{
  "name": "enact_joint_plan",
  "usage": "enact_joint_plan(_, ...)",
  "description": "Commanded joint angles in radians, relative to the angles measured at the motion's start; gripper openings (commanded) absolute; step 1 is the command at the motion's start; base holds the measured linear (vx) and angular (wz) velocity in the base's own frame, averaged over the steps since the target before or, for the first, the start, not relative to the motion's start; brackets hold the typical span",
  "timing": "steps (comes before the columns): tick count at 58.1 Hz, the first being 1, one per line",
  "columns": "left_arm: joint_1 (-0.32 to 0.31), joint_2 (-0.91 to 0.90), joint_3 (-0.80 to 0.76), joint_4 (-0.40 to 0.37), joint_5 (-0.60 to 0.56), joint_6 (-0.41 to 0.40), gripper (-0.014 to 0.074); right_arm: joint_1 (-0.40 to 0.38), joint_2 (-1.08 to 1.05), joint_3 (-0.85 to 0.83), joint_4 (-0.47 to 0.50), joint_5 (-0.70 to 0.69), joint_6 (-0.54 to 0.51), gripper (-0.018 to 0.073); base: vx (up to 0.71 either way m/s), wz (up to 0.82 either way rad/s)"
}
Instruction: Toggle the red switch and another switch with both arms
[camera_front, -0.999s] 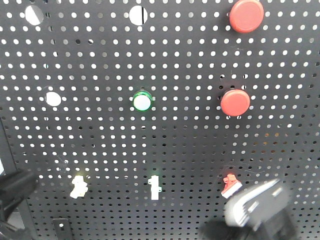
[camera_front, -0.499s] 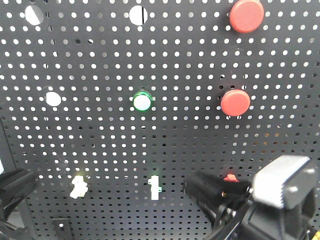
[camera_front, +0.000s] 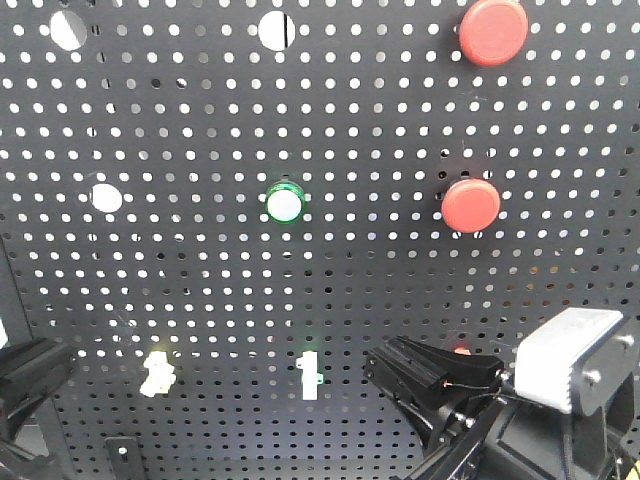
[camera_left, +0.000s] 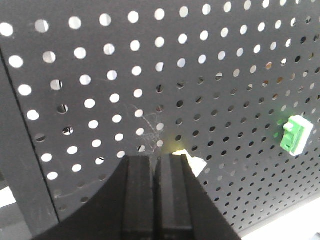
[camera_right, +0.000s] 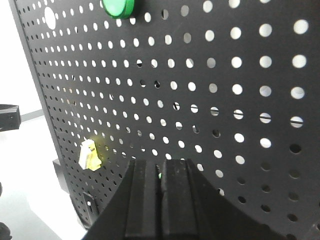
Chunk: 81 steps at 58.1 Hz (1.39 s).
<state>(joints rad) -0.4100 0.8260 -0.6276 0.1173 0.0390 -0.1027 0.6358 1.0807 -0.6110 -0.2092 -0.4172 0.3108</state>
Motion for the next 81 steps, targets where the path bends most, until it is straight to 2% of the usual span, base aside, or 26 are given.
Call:
enact_joint_plan(1, 0.0, -0.036, -0.002, -0.006, -0.087, -0.008, 0.0002, 0.0, -0.018, -0.03, 0.008, -0.089, -0.011, -0.0006, 0.0, 0.0)
enact_joint_plan(9, 0.063, -0.167, 0.104, -0.016, -0.119, 0.022, 0.0002, 0.0, -0.018, -0.03, 0.008, -0.09, -0.011, -0.0006, 0.0, 0.0)
enact_joint_plan(14, 0.148, -0.284, 0.196, -0.062, -0.146, 0.023, 0.0002, 0.0, -0.016, -0.03, 0.008, -0.09, -0.011, -0.0006, 0.0, 0.0)
enact_joint_plan(20, 0.254, -0.427, 0.325, -0.073, -0.165, 0.025, 0.0002, 0.0, -0.016, -0.03, 0.008, -0.09, -0.011, -0.0006, 0.0, 0.0)
enact_joint_plan(27, 0.329, -0.592, 0.476, -0.072, -0.171, 0.042, 0.0002, 0.0, -0.016, -0.03, 0.008, -0.09, -0.011, -0.0006, 0.0, 0.0)
enact_joint_plan(39, 0.357, -0.798, 0.67, -0.175, -0.172, 0.135, 0.0002, 0.0, -0.016, -0.03, 0.008, -0.089, -0.011, -0.0006, 0.0, 0.0)
enact_joint_plan(44, 0.357, -0.863, 0.673, -0.173, -0.063, 0.137, 0.0002, 0.0, -0.016, -0.03, 0.008, -0.089, -0.011, -0.0006, 0.0, 0.0)
enact_joint_plan(51, 0.357, -0.855, 0.674, -0.173, -0.019, 0.137, 0.0002, 0.0, -0.015, -0.03, 0.006, -0.09, -0.011, -0.0006, 0.0, 0.0)
enact_joint_plan(81, 0.357, -0.855, 0.674, -0.173, 0.019, 0.137, 0.0002, 0.0, -0.015, -0.03, 0.007, -0.09, -0.011, -0.0006, 0.0, 0.0)
